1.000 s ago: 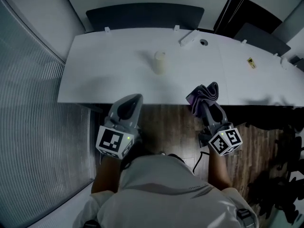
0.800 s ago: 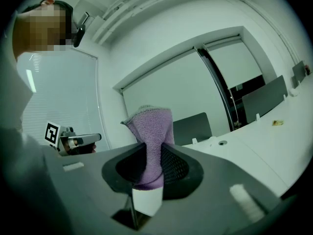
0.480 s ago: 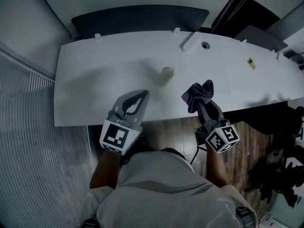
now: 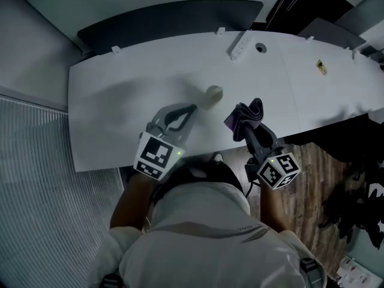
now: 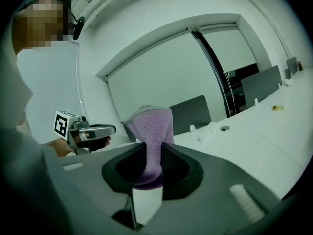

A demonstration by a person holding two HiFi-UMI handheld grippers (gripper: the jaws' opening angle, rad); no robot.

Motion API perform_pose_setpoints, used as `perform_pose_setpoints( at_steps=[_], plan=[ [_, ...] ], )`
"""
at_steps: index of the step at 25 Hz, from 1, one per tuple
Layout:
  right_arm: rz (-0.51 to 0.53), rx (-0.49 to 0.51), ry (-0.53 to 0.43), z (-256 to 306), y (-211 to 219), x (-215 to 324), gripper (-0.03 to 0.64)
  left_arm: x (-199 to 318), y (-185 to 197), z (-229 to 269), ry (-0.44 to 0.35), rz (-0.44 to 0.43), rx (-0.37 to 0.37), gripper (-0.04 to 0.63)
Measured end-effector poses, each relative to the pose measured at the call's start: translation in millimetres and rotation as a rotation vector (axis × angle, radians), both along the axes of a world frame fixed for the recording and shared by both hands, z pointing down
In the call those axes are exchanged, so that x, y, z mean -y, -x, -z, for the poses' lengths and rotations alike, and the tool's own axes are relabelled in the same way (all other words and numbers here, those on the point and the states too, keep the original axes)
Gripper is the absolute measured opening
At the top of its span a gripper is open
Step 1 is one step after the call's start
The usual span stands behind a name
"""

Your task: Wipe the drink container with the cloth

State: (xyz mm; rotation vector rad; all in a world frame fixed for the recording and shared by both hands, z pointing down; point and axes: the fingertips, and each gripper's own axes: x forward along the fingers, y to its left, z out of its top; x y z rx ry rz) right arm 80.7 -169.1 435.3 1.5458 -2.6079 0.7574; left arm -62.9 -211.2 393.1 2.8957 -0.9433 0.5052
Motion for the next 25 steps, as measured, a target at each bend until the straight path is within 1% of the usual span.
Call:
perform_pose_setpoints(
  at_steps=[2, 4, 8, 11, 14, 16, 20, 23, 25],
  plan=[
    [0.04, 0.019, 0.021, -10.1, -0.5, 2.4, 0.087, 8.4, -9.7, -5.2, 0.007, 0.013, 0.028, 0.005],
    [0.091, 0.03, 0.038, -18.9, -0.9, 4.9, 0.087, 15.7, -21.0, -10.2, 0.024, 0.022, 0.046, 0.034],
    [0.235, 0.029, 0.079, -34.8, 5.7, 9.5, 0.087, 31.1, -47.1, -24.2, 0.072, 0.003, 0.101, 0.049],
    [0.347, 0.028, 0.143, -53.3, 17.7, 5.9, 0.087, 42.1, -62.2, -44.9, 0.124, -0.019, 0.162, 0.112],
    [0.428, 0.03, 0.215, -72.7, 29.4, 1.4, 0.087, 56.1, -71.2, -65.1, 0.163, -0.022, 0.196, 0.14],
    [0.478, 0.023, 0.25, -84.4, 39.0, -1.2, 0.087, 64.6, -75.8, -76.4, 0.187, -0.032, 0.212, 0.141],
    [0.568, 0.02, 0.307, -105.0, 60.9, -8.5, 0.087, 70.1, -81.7, -98.2, 0.229, -0.074, 0.269, 0.141],
    [0.623, 0.033, 0.334, -114.5, 81.3, -9.5, 0.087, 71.3, -81.9, -106.1, 0.242, -0.079, 0.286, 0.141],
    [0.643, 0.052, 0.351, -118.4, 94.3, -5.7, 0.087, 70.4, -81.6, -112.0, 0.246, -0.088, 0.304, 0.132]
  ],
)
